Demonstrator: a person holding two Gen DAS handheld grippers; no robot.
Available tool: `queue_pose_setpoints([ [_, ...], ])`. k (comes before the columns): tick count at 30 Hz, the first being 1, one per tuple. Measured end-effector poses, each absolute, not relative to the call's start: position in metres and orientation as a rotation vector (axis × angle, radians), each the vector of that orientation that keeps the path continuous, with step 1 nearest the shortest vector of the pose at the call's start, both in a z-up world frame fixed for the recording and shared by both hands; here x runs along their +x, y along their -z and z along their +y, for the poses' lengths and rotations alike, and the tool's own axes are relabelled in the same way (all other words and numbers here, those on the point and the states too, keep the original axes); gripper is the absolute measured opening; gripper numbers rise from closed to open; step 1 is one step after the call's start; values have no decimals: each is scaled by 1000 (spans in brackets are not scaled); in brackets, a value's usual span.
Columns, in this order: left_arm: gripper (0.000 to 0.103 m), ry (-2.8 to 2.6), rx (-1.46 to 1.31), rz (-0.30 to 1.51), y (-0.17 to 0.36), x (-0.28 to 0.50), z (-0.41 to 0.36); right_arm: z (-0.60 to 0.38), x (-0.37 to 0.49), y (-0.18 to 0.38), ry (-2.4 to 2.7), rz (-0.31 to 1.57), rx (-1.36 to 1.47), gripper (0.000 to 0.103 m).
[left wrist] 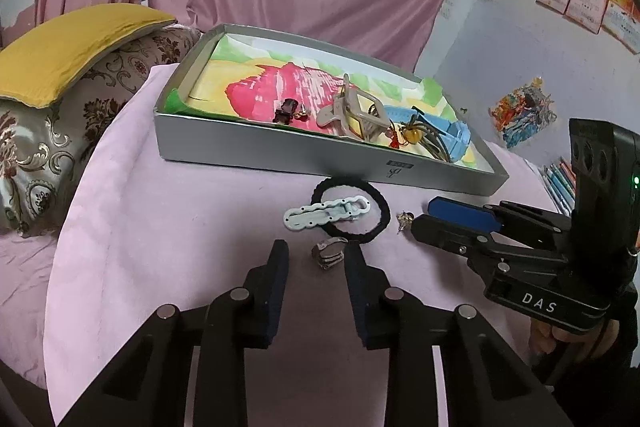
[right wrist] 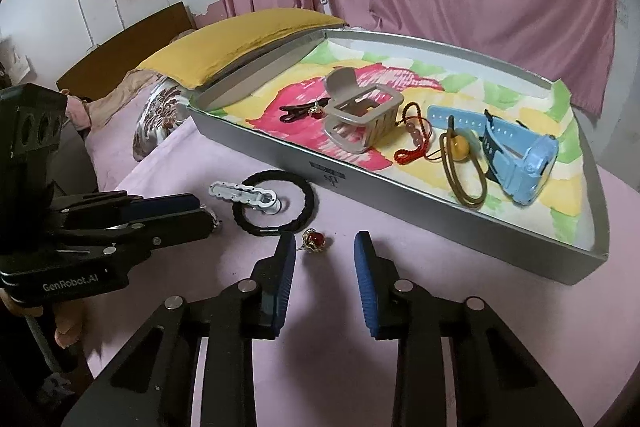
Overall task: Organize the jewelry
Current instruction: 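Withdraw both tools and grasp the silver ring with the left tool while the right grasps the gold earring, then carry the ring and earring over the tray and open both tools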
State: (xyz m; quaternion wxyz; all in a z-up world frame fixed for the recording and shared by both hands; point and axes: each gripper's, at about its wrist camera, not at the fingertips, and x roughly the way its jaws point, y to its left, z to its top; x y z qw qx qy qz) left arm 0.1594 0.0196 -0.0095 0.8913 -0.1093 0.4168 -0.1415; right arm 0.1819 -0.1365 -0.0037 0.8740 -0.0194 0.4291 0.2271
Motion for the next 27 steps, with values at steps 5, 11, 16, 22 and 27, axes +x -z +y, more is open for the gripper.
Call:
queue_pose_setpoints([
  [5,26,297,-226,866,10,162,19,-130,187,5,-487,907,-53,27],
  [11,21,298,-213,868,11,165,16,-125,191,8,-500,926,-57,19],
  [16,9,310,-200,874,11,165,14,-128,192,9,-497,932,-35,11],
  [22,7,330,-196,873,11,161,9,-131,191,7,-494,919,-33,10],
  [27,7,345,-227,842,7,157,10,-143,180,-3,-454,842,-1,10],
])
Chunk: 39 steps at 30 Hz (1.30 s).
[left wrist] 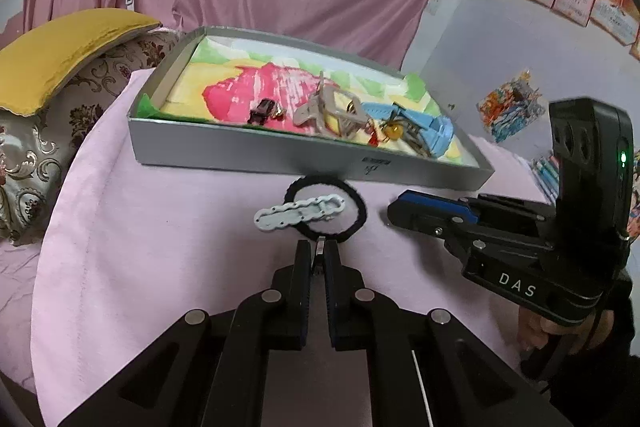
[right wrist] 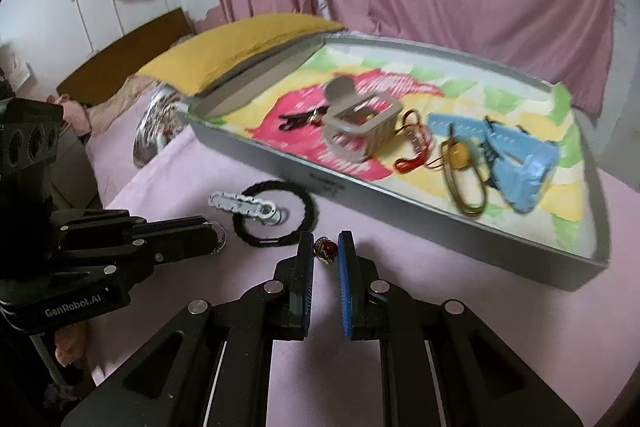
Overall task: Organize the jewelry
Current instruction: 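Carry the ring and earring over the tray and open both tools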
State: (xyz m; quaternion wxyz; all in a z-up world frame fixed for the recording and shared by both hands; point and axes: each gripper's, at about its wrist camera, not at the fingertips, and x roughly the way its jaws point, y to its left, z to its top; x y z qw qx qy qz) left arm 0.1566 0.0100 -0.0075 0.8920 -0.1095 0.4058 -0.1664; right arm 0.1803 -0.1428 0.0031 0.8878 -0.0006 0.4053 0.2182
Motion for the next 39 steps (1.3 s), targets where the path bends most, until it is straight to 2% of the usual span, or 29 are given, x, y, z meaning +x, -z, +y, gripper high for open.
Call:
queue_pose_setpoints([
  [6,6,338,-246,694,-15,149,8,-163,171,-19,-405,734,89,10],
  [18,6,250,-209,428,-57,166,1,-189,166,-76,-269,366,113,10],
  [30,6,175,-182,345,-69,199,6,-181,184,-80,-190,303,64,10],
  [39,6,160,-195,392,-52,217,8,-178,202,-66,-191,389,66,10],
])
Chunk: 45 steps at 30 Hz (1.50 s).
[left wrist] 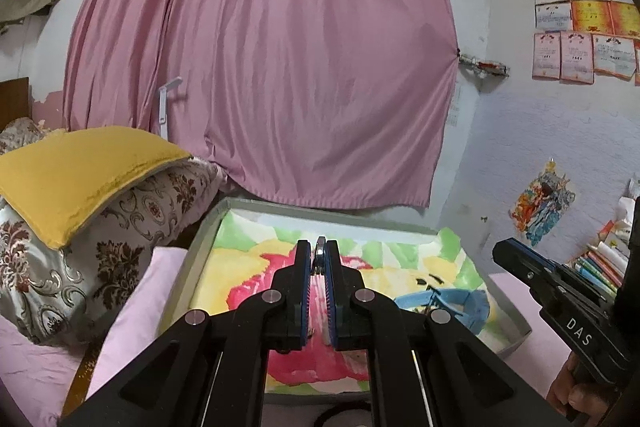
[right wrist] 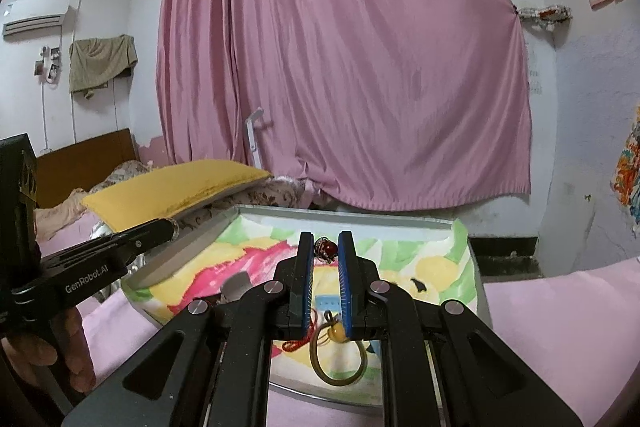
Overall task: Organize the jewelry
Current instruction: 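Carry the ring and earring over the tray and open both tools, then withdraw both tools from the tray toward the white bracelet and black hair tie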
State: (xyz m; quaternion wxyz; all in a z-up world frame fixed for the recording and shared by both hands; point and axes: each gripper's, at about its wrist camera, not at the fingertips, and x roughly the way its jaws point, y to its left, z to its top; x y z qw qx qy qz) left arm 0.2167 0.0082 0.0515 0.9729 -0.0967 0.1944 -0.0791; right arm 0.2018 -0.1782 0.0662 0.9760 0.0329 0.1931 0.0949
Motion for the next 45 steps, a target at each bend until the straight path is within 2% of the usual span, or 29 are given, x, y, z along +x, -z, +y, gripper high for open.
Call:
queue_pose_setpoints([
  [21,7,192,-210,668,-18,246,7,-177,251,-13,-289,755,116,10],
  [35,7,195,-216,737,-10,253,8,-173,254,-7,-291,784,104,11],
  [38,11,198,-221,734,-11,253,8,-173,252,-8,-284,775,101,12],
  [41,14,198,-230,723,-11,252,10,-174,248,-11,-277,755,96,20],
  [43,17,191,-240,714,-12,250,12,-175,243,-14,-265,727,92,31],
  [45,18,181,-247,696,-14,248,15,-177,238,-19,-241,694,83,39],
])
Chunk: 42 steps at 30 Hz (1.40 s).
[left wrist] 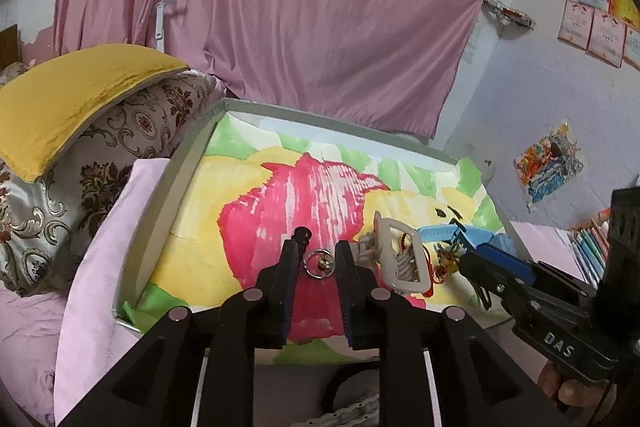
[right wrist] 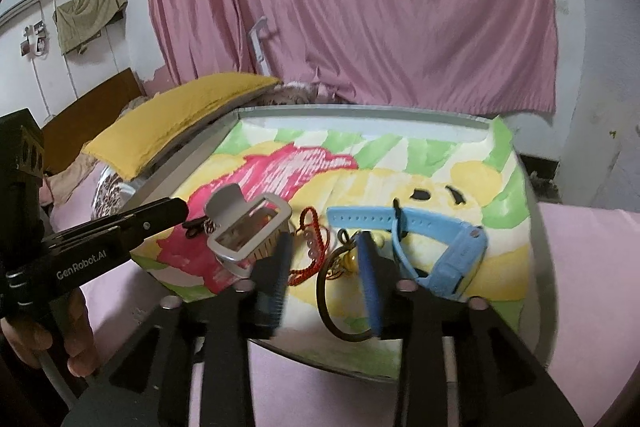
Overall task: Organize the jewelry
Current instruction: 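Withdraw both tools from the tray toward the white bracelet and black hair tie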
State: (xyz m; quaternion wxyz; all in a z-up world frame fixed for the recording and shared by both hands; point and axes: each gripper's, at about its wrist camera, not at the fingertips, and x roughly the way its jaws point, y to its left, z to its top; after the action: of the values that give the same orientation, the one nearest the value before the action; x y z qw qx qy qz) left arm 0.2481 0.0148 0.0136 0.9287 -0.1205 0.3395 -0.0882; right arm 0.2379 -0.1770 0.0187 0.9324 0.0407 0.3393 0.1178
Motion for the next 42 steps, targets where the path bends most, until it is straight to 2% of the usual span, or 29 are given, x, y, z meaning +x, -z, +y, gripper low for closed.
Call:
queue_pose_setpoints([
  [2,18,168,-242,679,-16,246,16,-180,233,-23,-217,660,78,46],
  [5,22,160,-237,655,-22,241,18,-184,225,-31,-191,611,84,62],
  [6,29,158,-240,641,-25,237,19,-186,221,-34,-181,590,87,70],
  [8,44,157,-251,617,-30,232,23,-189,215,-40,-167,555,95,77],
  [10,66,157,-276,571,-35,222,29,-191,209,-43,-154,528,100,91],
  [12,71,153,-296,543,-40,213,36,-194,202,-47,-150,485,113,100],
  [19,99,151,-338,520,-44,192,55,-194,183,-53,-183,404,143,101],
  [22,102,140,-313,494,-47,181,59,-193,176,-55,-185,375,146,101],
  [30,102,145,-187,440,-51,156,56,-192,163,-56,-195,366,133,101],
  [41,102,253,-178,607,-28,156,59,-179,159,-37,-260,577,42,101],
  [42,99,264,-181,621,-26,157,58,-178,161,-35,-259,597,38,101],
])
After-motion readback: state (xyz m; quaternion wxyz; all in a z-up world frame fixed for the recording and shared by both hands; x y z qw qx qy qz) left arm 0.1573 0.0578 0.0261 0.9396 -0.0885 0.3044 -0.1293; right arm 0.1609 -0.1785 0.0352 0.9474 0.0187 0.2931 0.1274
